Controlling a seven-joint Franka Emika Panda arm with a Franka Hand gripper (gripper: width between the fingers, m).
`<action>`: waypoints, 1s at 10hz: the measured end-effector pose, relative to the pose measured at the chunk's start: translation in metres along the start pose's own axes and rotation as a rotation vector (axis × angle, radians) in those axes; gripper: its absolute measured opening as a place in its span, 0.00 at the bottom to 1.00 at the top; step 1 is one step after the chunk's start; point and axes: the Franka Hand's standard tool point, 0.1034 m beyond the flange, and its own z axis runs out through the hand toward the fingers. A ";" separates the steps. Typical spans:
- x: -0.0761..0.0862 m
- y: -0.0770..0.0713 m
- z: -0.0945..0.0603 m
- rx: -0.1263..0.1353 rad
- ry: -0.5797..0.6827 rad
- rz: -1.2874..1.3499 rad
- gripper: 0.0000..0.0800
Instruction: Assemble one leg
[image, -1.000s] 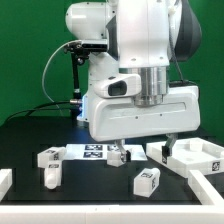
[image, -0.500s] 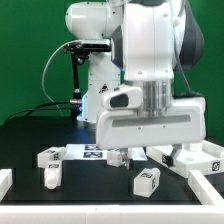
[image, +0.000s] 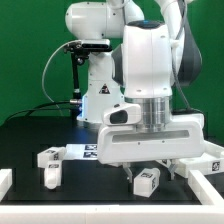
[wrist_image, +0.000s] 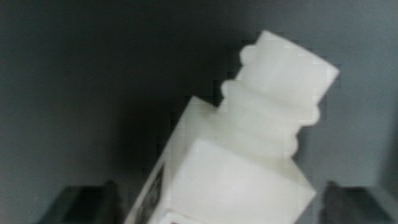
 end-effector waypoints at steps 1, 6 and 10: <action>0.000 0.000 0.000 0.000 0.000 0.000 0.45; -0.018 0.044 -0.021 -0.007 0.003 -0.116 0.36; -0.041 0.067 -0.020 -0.007 -0.009 -0.128 0.36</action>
Offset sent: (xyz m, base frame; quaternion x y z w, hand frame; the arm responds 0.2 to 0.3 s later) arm 0.0000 0.0000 0.0000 0.0000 0.0000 0.0000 1.0000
